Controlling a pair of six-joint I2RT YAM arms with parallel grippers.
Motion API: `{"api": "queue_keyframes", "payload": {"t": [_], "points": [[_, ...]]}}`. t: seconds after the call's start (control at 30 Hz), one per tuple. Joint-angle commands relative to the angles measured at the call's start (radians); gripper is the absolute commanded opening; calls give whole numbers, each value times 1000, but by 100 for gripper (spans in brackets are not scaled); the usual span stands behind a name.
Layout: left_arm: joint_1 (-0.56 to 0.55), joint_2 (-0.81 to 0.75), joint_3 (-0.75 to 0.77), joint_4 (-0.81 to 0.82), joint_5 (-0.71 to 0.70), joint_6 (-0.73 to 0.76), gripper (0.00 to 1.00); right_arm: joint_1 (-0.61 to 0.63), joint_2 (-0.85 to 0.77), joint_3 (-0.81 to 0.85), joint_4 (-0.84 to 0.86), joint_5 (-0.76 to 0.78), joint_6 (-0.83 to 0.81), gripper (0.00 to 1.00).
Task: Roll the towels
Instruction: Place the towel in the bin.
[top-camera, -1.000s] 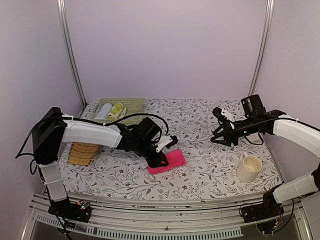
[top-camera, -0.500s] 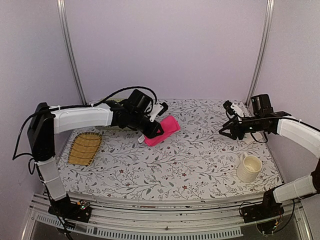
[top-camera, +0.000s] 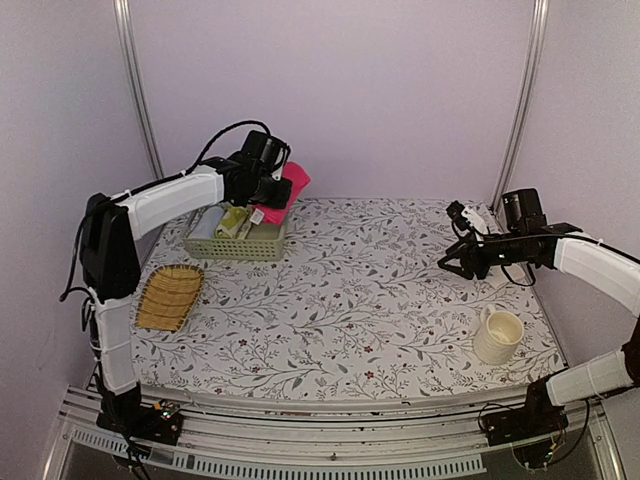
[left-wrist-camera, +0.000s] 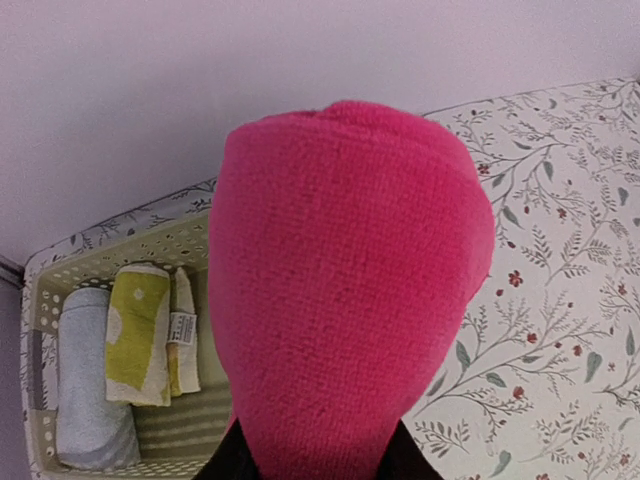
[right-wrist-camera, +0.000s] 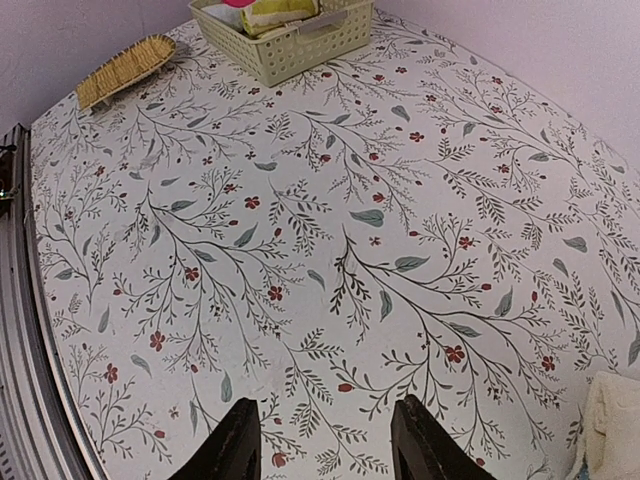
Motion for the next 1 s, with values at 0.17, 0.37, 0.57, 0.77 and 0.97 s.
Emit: {"api": "queue_keyframes", "payload": {"t": [0.17,0.37,0.57,0.77,0.97], "points": [[108,187,196,-57,-176,-28,0,-6,3,-13,19,11,7,47],[155,313,325,-112,-250,-25,0,-5,14,-13,18,10,6,47],[159,423,428,-148,-306,-24,0,-5,20,-13,13,19,-2,47],[174,501,448,-169,-400,-9,0,-5,21,-14,12,26,-5,47],[195,564,457,-177,-417,-20,0,-5,31,-14,10,25,-6,47]]}}
